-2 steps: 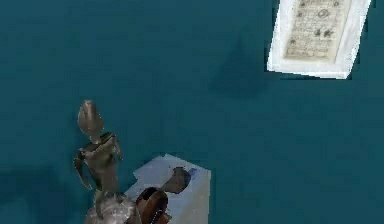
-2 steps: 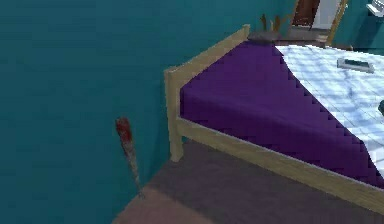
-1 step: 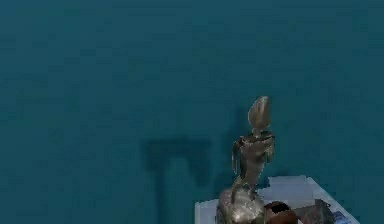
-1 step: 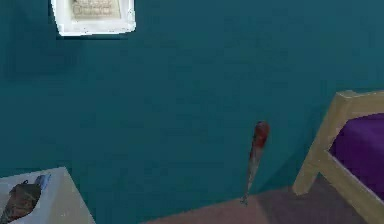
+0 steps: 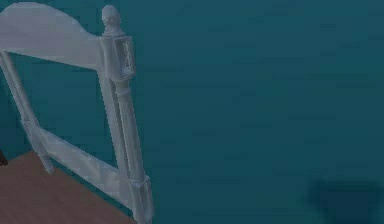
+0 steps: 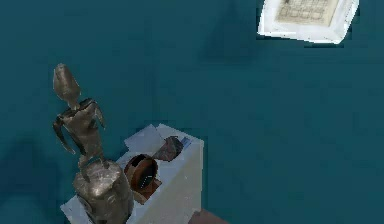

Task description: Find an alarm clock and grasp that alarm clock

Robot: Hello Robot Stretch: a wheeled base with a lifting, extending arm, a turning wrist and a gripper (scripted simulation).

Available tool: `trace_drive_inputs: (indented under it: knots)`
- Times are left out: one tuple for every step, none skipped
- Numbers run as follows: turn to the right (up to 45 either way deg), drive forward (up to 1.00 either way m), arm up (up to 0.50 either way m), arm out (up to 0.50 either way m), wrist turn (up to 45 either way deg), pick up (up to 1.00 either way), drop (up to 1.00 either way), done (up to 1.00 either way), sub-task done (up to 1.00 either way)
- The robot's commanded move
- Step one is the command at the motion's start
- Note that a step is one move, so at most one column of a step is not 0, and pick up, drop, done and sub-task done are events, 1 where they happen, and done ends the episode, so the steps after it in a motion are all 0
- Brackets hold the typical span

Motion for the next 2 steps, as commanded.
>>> trace_drive_inputs:
  knots:
    - [-12.0,0.00,0.00,0.00,0.0,0.00,0.00,0.00,0.00]
    - [0.0,0.00,0.50,0.00,0.0,0.00,0.00,0.00,0.00]
